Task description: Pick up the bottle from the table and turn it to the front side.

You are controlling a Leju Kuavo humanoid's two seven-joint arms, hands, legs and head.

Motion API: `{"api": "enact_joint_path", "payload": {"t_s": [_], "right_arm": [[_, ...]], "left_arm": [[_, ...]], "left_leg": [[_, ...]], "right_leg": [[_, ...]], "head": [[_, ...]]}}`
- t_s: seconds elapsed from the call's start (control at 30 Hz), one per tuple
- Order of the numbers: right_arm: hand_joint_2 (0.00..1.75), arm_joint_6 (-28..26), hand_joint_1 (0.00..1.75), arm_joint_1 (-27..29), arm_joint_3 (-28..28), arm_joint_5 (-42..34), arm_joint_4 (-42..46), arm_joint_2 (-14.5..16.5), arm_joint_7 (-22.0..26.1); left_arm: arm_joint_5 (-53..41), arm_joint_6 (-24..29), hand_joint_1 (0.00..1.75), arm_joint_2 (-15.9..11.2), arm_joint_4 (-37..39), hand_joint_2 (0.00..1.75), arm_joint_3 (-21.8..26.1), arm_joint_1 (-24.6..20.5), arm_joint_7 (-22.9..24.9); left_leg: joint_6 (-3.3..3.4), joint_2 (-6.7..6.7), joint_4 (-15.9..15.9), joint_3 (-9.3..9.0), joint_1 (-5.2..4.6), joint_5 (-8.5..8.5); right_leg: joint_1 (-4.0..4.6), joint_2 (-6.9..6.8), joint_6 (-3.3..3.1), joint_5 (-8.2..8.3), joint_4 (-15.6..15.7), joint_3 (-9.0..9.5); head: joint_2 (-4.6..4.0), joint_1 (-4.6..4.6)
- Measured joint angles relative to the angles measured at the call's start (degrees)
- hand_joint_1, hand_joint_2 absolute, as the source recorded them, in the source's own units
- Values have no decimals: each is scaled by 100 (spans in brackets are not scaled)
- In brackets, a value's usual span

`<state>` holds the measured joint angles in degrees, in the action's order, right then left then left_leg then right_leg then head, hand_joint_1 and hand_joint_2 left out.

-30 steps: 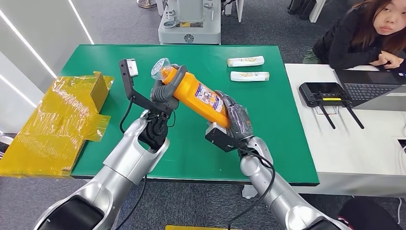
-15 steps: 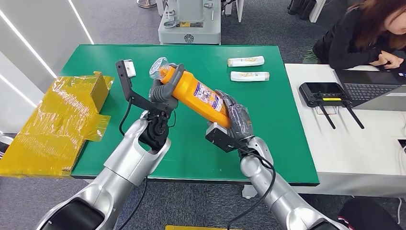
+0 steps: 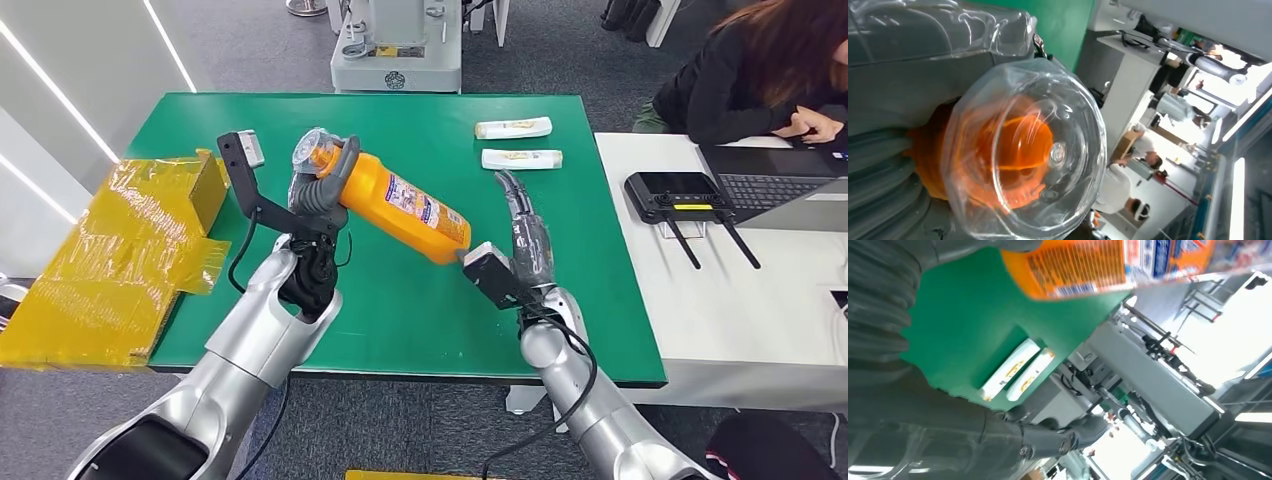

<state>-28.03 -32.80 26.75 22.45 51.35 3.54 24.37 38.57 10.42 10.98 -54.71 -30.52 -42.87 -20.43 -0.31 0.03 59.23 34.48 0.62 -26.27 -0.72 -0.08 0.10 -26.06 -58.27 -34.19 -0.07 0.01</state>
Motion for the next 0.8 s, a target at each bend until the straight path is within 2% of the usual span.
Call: {"api": "enact_joint_path", "payload": {"t_s": [0.53,0.63,0.8], "right_arm": [[175,-7,0,109,-170,-249,114,-65,139],[175,-16,0,136,-178,-364,134,-107,233],[175,-46,0,255,-196,-562,289,-203,380]], "left_arm": [[-52,-39,175,-150,102,175,16,44,-143],[-361,18,175,-171,159,175,11,37,-381],[-1450,454,175,-267,261,175,-48,-52,-944]], "left_leg": [[0,0,0,2,0,0],[0,1,0,2,0,0],[0,1,0,2,0,0]], "right_leg": [[0,1,0,0,0,-4],[0,1,0,0,0,-5],[0,2,0,0,0,-5]], "head": [[0,-1],[0,-1],[0,-1]]}}
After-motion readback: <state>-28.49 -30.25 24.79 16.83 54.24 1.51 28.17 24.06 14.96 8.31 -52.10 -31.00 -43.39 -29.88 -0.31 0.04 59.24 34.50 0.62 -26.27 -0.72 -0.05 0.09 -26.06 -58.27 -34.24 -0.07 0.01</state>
